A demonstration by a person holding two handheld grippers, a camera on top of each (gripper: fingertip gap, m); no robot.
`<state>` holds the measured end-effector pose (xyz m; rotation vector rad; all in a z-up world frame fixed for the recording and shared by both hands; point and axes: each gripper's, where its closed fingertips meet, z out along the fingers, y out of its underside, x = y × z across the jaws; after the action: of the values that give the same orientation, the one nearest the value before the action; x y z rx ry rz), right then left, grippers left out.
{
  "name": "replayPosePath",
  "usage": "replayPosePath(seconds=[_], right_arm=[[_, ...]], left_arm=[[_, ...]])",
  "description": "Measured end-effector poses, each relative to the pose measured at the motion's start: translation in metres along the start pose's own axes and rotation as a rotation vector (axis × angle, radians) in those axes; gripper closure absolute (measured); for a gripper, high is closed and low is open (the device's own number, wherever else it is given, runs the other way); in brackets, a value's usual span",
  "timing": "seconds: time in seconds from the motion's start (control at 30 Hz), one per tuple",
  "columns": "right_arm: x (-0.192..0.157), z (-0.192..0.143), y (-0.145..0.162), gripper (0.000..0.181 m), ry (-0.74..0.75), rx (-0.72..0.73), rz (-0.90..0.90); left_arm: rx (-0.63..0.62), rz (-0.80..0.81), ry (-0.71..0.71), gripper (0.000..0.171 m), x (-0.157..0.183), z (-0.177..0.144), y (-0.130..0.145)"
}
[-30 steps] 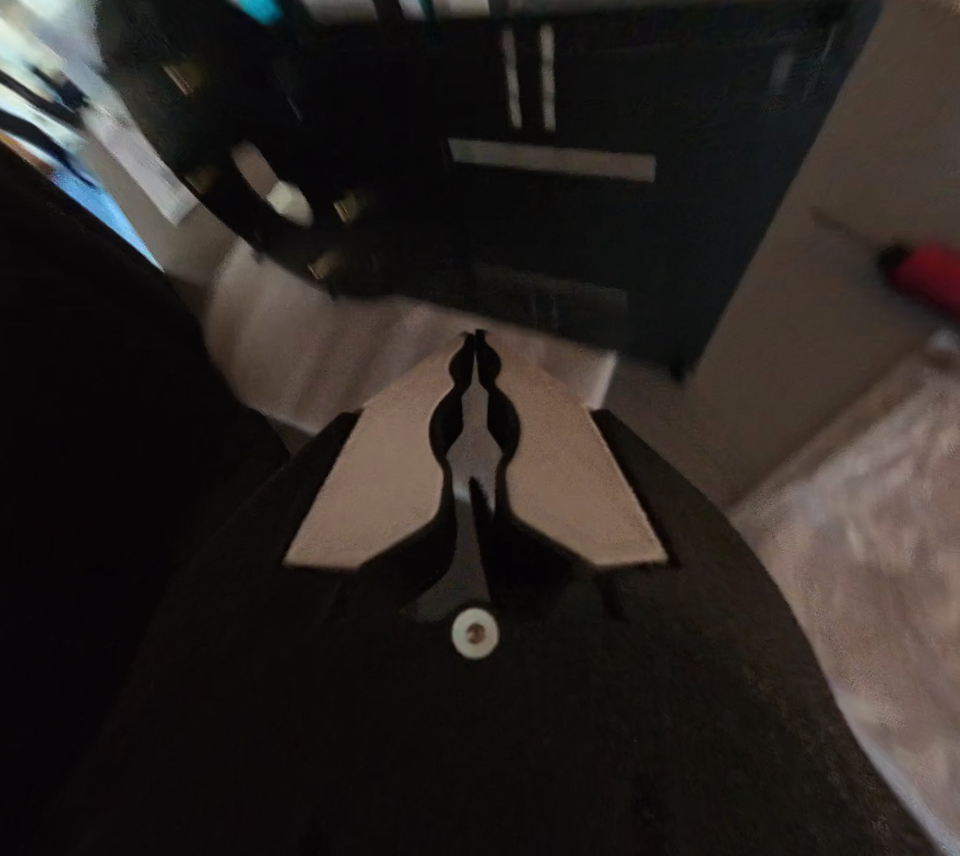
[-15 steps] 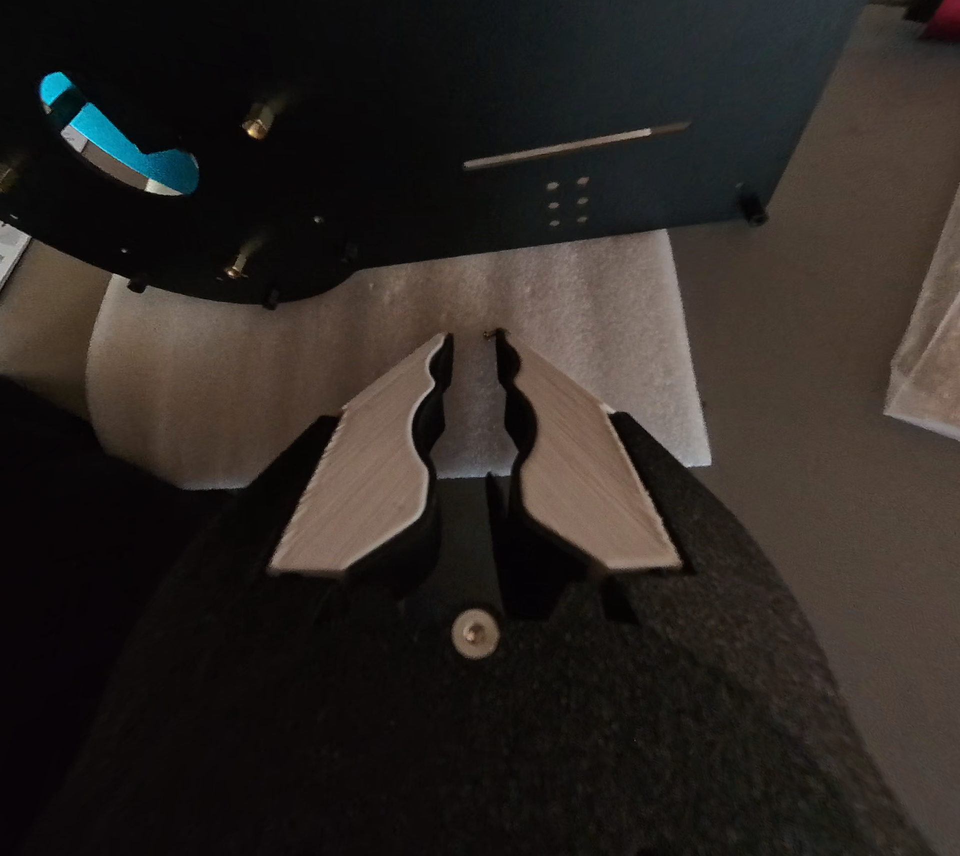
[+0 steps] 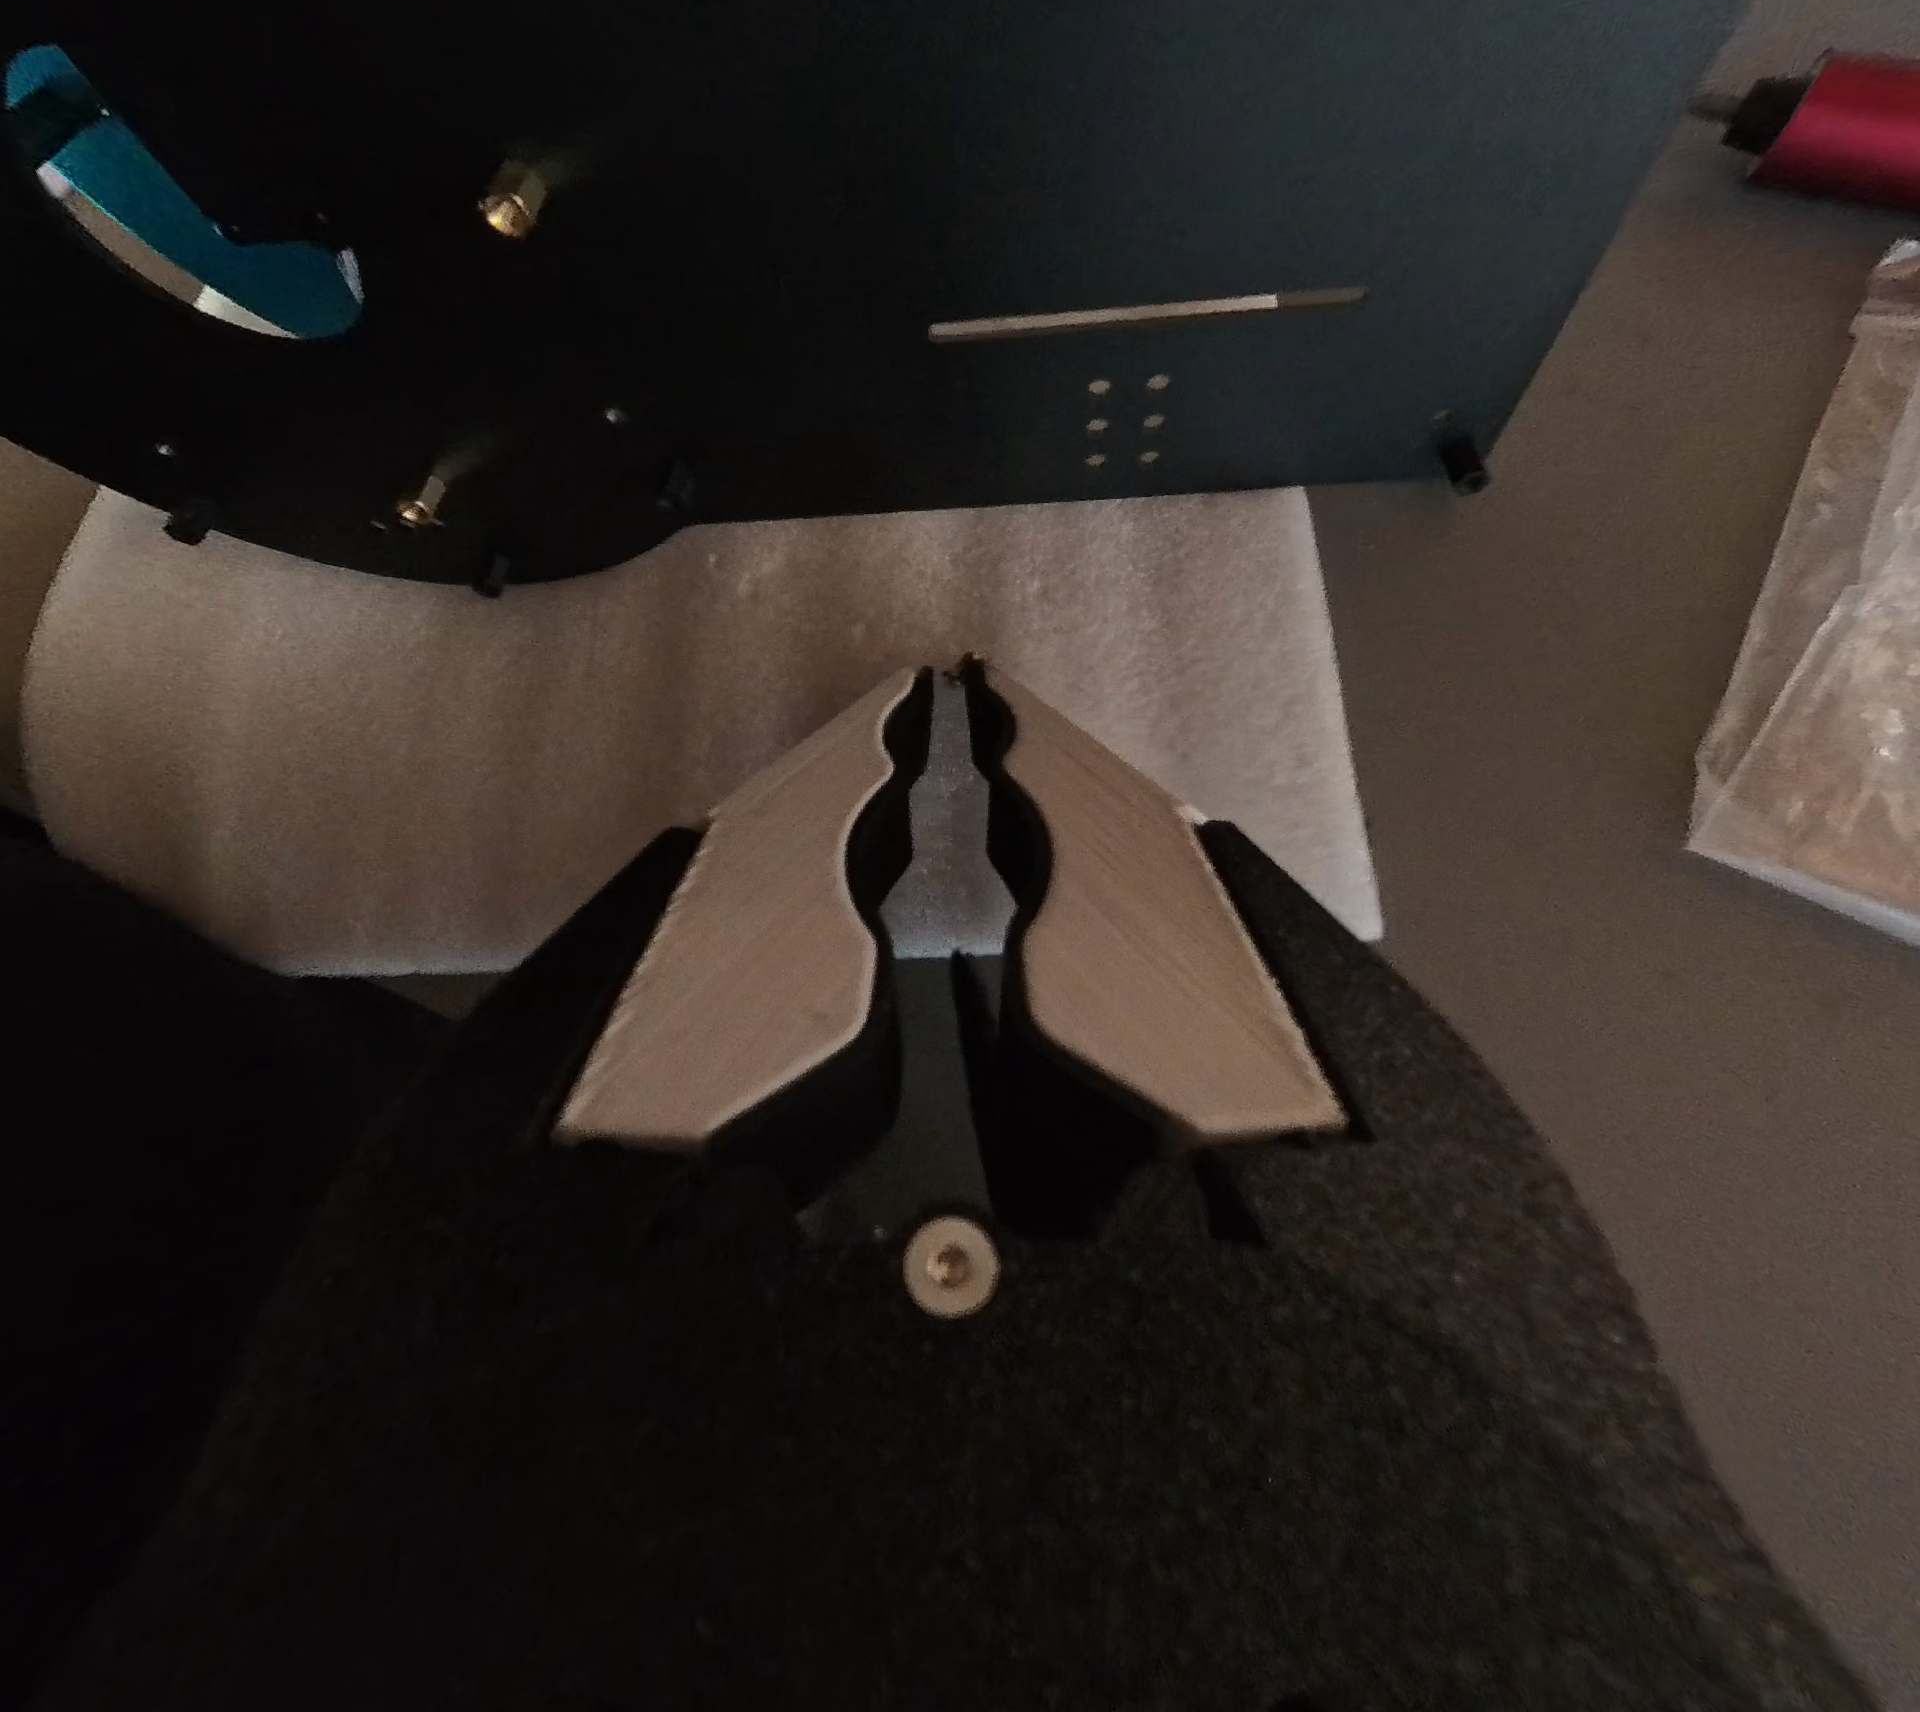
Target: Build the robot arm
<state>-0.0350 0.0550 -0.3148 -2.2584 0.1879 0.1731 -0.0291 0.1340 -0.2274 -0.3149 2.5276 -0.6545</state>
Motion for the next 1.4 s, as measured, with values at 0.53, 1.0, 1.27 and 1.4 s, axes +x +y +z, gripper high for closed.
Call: replayPosePath(seconds=[0.53, 1.0, 1.27, 1.4], right_arm=[[-0.001, -0.012, -0.019, 0.179, -0.085, 0.069, -0.048], [-0.013, -0.027, -0.105, 0.181, -0.5, 0.244, -0.076], [-0.012, -0.023, -0.105, 0.181, -0.528, 0.244, -0.075], [-0.014, -0.023, -0.106, 0.181, -0.546, 0.246, -0.08]], left_arm=[[0.006, 0.005, 0.007, 0.167, 0.0, 0.005, -0.001], [0.032, -0.032, 0.028, 0.167, -0.002, 0.012, -0.009], [0.027, -0.035, 0.039, 0.167, -0.001, 0.017, -0.011], [0.022, -0.034, 0.043, 0.167, -0.001, 0.02, -0.012]])
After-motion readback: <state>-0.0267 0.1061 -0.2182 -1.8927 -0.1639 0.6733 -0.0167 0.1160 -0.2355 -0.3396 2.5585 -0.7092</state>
